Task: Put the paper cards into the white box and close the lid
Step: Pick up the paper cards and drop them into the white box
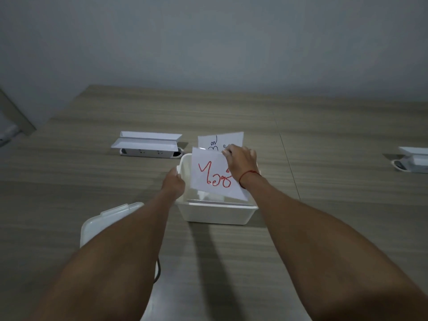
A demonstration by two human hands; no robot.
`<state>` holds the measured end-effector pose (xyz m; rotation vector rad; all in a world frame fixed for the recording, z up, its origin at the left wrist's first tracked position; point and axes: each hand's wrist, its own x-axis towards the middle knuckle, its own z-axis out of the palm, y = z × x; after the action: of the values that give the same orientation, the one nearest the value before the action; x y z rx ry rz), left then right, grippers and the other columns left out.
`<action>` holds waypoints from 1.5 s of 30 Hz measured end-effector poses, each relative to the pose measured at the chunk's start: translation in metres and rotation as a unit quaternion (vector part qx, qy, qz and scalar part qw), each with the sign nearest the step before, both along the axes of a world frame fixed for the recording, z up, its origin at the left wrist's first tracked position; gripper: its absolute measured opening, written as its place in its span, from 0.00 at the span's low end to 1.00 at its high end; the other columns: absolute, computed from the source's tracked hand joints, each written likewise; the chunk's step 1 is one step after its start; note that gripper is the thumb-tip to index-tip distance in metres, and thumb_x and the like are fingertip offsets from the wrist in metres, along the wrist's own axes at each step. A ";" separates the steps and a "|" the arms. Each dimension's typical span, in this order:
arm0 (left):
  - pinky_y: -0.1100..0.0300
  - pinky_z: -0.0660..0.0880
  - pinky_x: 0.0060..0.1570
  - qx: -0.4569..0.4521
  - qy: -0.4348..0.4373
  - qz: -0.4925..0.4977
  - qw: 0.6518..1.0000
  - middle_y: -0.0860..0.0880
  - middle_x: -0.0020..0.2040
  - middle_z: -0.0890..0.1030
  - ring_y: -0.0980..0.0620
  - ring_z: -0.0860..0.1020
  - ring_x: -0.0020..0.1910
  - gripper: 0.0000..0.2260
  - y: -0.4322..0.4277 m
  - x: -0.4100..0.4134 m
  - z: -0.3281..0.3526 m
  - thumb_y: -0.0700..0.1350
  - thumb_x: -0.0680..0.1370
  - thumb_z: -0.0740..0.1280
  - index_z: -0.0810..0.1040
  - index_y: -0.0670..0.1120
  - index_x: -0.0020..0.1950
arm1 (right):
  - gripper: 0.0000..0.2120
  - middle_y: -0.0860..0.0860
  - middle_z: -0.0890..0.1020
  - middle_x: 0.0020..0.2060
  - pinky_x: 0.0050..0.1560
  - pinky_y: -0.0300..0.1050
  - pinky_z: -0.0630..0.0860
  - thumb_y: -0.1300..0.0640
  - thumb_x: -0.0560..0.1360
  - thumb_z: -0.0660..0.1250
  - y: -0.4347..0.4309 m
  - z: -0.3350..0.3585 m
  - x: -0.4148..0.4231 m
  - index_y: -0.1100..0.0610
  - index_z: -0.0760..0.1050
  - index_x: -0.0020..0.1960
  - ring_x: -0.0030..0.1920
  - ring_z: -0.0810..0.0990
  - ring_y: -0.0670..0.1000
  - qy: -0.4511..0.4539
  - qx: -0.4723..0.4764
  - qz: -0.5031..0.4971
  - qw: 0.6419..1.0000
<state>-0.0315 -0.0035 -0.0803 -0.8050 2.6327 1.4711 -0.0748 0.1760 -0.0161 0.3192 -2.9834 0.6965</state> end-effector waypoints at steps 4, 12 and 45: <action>0.50 0.70 0.64 -0.006 0.002 0.002 1.000 0.38 0.67 0.74 0.38 0.73 0.65 0.18 0.001 0.001 0.001 0.38 0.81 0.53 0.70 0.39 0.70 | 0.14 0.55 0.82 0.53 0.60 0.51 0.65 0.52 0.81 0.54 0.003 -0.033 0.017 0.57 0.77 0.53 0.59 0.76 0.58 -0.129 0.048 0.057 0.989; 0.46 0.75 0.60 0.017 -0.056 0.027 0.998 0.35 0.62 0.77 0.36 0.77 0.60 0.21 -0.006 -0.015 0.007 0.39 0.73 0.55 0.74 0.36 0.64 | 0.21 0.55 0.76 0.40 0.50 0.44 0.69 0.46 0.79 0.57 0.015 -0.032 0.006 0.55 0.69 0.31 0.45 0.73 0.56 -0.282 0.040 0.071 0.956; 0.49 0.70 0.54 -0.338 0.102 -0.131 0.926 0.39 0.53 0.81 0.37 0.76 0.56 0.13 0.036 -0.197 0.033 0.30 0.74 0.57 0.79 0.40 0.49 | 0.20 0.60 0.72 0.65 0.66 0.54 0.70 0.49 0.81 0.53 0.042 -0.063 -0.098 0.50 0.64 0.72 0.66 0.72 0.61 -0.170 -0.089 -0.081 0.978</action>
<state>-0.2285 0.0323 -0.0477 -0.2822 3.2818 0.5953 -0.1727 0.2177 -0.0789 -0.0622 -3.1732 1.0883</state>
